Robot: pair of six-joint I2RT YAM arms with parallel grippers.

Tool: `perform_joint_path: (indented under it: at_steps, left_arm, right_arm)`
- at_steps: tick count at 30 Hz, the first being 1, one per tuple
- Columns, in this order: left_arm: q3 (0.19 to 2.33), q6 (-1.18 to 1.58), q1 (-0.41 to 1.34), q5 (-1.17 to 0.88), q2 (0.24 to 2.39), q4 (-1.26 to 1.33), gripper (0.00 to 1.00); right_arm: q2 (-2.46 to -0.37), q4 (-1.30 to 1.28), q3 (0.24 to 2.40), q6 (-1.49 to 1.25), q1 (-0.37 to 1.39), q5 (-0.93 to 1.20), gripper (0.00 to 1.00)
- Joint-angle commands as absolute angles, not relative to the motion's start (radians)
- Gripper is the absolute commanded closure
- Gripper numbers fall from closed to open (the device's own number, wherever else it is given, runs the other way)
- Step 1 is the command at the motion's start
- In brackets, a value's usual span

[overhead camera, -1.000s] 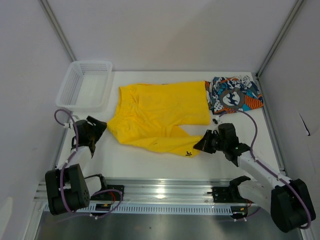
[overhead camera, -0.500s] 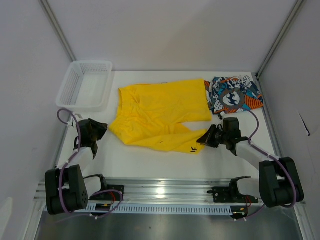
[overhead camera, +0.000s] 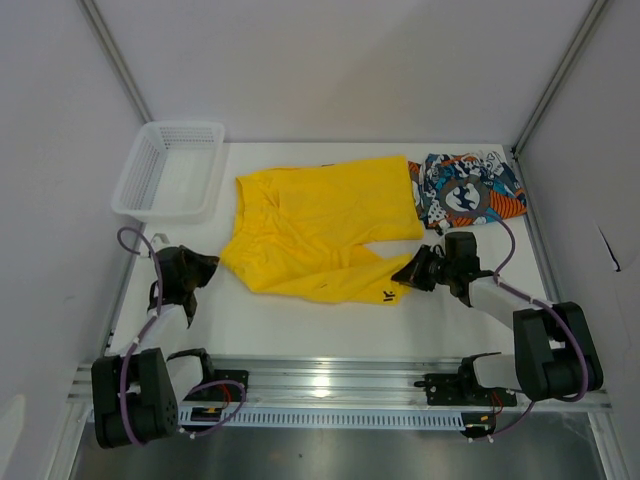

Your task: Fold and stack the shorts

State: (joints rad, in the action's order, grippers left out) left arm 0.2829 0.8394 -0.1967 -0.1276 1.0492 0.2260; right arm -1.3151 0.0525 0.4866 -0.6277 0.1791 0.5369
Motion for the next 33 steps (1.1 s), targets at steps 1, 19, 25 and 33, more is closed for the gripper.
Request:
perform_joint_path:
  at_steps: [1, 19, 25, 33]
  left_arm:
    - [0.27, 0.853, -0.189, -0.161, 0.988, 0.215, 1.0]
    - [0.293, 0.902, -0.114, -0.216, 1.109, 0.29, 1.0]
    - [0.345, 0.923, -0.084, -0.193, 1.264, 0.374, 1.0]
    - [0.492, 0.92, 0.023, -0.06, 1.456, 0.358, 1.0]
  right_arm:
    - [-1.322, 0.106, 0.528, -0.623, 0.173, 0.558, 1.0]
    - [-1.335, 0.121, 0.531, -0.632, 0.173, 0.568, 1.0]
    - [-1.339, 0.123, 0.531, -0.632, 0.175, 0.572, 1.0]
    - [-1.351, 0.12, 0.514, -0.62, 0.176, 0.569, 1.0]
